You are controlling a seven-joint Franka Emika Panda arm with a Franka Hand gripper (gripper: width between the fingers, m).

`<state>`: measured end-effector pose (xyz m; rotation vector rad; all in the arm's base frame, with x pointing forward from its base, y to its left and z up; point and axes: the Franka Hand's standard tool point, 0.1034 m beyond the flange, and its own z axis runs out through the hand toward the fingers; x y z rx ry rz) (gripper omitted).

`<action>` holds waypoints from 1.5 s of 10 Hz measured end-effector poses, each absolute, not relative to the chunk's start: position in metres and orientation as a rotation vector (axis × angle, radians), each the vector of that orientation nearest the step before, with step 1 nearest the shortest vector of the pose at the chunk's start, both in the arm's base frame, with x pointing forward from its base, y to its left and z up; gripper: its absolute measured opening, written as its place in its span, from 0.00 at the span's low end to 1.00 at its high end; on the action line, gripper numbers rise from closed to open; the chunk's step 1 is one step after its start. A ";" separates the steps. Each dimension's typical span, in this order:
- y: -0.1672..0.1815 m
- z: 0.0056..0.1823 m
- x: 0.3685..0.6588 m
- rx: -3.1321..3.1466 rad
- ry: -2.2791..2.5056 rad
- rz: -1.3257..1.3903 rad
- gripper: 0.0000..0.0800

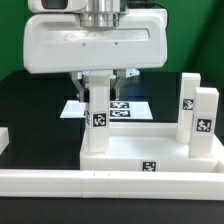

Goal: Assemble desk

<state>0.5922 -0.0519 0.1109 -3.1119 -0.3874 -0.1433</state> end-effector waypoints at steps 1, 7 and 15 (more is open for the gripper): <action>-0.052 0.111 0.592 -3.113 -0.369 -0.144 0.36; -0.054 0.110 0.591 -3.118 0.105 -0.139 0.36; -0.055 0.109 0.588 -2.802 1.293 -0.097 0.36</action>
Offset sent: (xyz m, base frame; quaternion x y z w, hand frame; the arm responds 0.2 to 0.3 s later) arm 0.0000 0.0000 0.0000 0.0000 0.0000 0.0650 0.9979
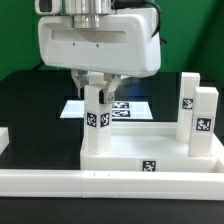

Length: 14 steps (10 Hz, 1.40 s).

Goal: Assemble desk

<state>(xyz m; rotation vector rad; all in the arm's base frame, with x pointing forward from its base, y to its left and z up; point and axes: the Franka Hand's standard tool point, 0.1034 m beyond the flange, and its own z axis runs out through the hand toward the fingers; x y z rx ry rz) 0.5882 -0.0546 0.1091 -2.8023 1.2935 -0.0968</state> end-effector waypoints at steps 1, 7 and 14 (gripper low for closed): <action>-0.055 0.109 0.588 -2.761 1.375 -0.096 0.36; -0.052 0.109 0.589 -2.642 1.581 -0.089 0.60; -0.050 0.110 0.590 -3.001 0.775 -0.117 0.81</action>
Offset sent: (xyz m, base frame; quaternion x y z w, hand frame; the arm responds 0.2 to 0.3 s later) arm 0.0000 0.0000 0.0000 0.0000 0.0000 0.1296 0.9916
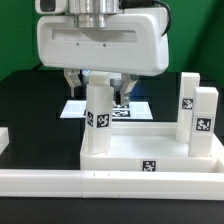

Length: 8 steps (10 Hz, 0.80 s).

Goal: Assemble desk

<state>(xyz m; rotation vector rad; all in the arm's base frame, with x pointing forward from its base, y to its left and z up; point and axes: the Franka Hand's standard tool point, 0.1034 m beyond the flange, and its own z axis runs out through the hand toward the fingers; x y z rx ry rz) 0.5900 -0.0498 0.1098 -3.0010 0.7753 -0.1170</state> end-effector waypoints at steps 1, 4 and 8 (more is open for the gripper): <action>-0.049 0.110 0.590 -3.032 0.665 -0.120 0.81; -0.049 0.111 0.593 -3.131 0.195 -0.136 0.81; -0.049 0.111 0.593 -3.145 -0.262 -0.133 0.81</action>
Offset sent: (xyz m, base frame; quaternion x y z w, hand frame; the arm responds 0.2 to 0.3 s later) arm 0.0045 0.0036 0.0011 -0.0165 0.0198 -0.2473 0.9686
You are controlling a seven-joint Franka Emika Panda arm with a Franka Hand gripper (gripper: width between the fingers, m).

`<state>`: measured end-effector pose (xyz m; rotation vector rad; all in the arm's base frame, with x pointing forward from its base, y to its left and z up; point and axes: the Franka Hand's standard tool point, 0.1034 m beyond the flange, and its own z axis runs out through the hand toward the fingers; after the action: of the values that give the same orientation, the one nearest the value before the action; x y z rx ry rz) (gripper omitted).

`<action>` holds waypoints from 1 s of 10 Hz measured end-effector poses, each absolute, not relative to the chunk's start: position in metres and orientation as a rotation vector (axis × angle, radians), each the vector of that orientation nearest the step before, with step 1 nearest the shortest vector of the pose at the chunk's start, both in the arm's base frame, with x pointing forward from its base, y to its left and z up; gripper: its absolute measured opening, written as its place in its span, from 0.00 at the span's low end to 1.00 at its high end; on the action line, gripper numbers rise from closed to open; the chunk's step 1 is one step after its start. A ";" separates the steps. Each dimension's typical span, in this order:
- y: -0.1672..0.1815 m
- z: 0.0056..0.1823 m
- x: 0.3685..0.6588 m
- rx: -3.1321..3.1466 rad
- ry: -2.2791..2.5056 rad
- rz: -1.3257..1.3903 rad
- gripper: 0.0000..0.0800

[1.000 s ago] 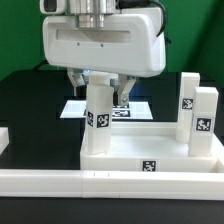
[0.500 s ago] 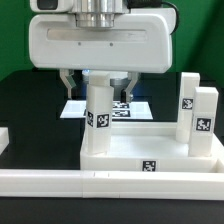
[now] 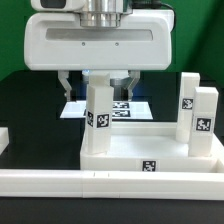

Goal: Assemble desk

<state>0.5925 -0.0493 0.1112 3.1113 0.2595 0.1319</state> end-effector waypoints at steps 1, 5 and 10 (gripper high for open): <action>-0.048 0.111 0.593 3.101 0.326 0.137 0.81; -0.053 0.111 0.592 3.080 0.454 0.133 0.66; -0.052 0.110 0.592 3.106 0.305 0.136 0.36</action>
Offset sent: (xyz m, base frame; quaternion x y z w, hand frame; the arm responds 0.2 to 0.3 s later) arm -0.0004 0.0009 -0.0013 0.0168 -0.0013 0.0049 0.9998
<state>0.5921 -0.0521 0.1103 3.1056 0.3048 0.1365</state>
